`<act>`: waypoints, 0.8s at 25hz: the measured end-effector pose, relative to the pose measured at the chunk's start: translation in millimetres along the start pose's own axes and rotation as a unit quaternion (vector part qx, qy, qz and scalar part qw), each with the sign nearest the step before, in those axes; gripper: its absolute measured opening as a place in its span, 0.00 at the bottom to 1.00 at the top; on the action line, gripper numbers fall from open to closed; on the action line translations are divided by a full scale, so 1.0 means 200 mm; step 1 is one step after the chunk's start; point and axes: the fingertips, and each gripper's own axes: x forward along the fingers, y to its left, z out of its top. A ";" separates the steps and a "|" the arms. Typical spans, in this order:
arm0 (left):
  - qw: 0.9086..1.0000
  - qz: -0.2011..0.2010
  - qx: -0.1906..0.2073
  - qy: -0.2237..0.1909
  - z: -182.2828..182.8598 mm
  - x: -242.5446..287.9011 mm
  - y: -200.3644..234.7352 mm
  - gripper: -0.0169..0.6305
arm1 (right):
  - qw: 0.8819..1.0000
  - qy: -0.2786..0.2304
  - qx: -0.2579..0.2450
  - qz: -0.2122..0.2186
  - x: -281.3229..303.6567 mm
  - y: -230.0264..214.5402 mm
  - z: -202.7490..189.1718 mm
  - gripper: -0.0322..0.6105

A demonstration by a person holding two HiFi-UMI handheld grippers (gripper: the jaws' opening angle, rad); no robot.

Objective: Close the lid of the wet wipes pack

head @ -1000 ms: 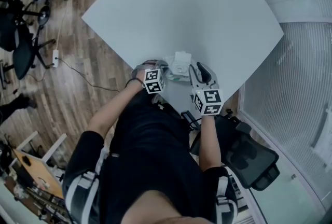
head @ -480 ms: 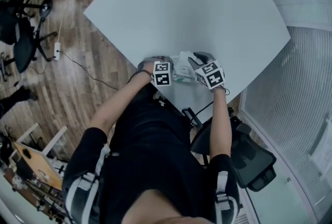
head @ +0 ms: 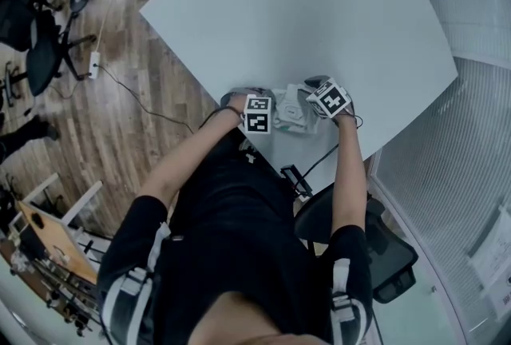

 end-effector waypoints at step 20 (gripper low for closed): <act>1.000 0.017 -0.006 0.008 -0.01 0.00 -0.01 0.11 | 0.997 -0.029 -0.044 0.051 -0.21 0.23 0.02 0.16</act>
